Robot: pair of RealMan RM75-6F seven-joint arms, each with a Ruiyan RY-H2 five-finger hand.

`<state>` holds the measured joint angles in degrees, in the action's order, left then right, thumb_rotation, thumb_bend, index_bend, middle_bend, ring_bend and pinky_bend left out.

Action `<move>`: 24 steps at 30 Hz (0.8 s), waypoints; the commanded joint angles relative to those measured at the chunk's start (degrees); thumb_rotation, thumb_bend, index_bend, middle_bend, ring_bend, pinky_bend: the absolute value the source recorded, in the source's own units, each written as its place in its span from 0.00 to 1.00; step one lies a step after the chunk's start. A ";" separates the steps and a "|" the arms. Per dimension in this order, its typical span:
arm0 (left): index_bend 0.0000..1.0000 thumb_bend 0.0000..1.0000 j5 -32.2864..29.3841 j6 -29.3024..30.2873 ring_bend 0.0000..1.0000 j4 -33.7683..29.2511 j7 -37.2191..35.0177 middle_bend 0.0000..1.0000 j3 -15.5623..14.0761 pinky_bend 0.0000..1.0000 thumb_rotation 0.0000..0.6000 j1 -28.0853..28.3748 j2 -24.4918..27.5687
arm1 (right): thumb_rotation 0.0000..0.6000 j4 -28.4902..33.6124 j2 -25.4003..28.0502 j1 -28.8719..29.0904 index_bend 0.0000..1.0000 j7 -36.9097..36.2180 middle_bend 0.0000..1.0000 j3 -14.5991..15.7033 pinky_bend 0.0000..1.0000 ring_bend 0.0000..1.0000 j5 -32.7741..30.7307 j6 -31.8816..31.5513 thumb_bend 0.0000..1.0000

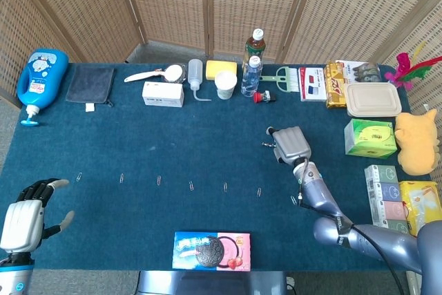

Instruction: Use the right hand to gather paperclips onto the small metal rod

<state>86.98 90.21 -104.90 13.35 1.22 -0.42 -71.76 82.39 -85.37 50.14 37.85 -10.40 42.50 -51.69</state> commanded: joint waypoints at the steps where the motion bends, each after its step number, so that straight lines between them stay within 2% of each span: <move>1: 0.28 0.39 -0.07 0.03 0.20 0.11 -0.15 0.27 0.05 0.22 1.00 -0.01 0.01 | 1.00 -0.35 -0.33 0.56 0.50 0.19 0.55 -0.07 0.59 0.71 -0.84 0.01 0.52; 8: 0.28 0.39 -0.05 -0.14 0.20 0.37 -0.29 0.27 0.05 0.22 1.00 0.10 -0.11 | 1.00 -1.73 -2.02 1.57 0.52 0.81 0.56 -0.19 0.59 0.72 -2.05 -0.79 0.52; 14: 0.28 0.39 -0.04 -0.12 0.20 0.45 -0.52 0.27 0.05 0.22 1.00 0.10 0.00 | 1.00 -2.29 -2.91 2.35 0.48 0.88 0.54 -0.69 0.59 0.72 -3.14 -1.11 0.52; 20: 0.28 0.39 -0.10 -0.15 0.20 0.73 -0.83 0.27 -0.10 0.22 1.00 -0.01 -0.15 | 1.00 -1.72 -2.40 2.18 0.44 0.07 0.48 -0.56 0.50 0.64 -2.65 -1.54 0.52; 22: 0.28 0.39 -0.05 -0.18 0.20 0.74 -0.87 0.27 -0.11 0.22 1.00 0.02 -0.15 | 1.00 -1.40 -2.18 2.12 0.44 -0.37 0.52 -0.51 0.49 0.67 -2.37 -1.34 0.52; 24: 0.28 0.39 0.02 -0.17 0.19 0.76 -0.89 0.27 -0.04 0.22 1.00 0.08 -0.18 | 1.00 -1.25 -1.93 2.05 0.45 -1.20 0.62 -0.36 0.49 0.76 -1.37 -0.93 0.52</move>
<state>87.01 90.04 -104.14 12.46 1.18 -0.34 -71.94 80.99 -87.49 52.26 37.20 -10.86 40.61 -52.90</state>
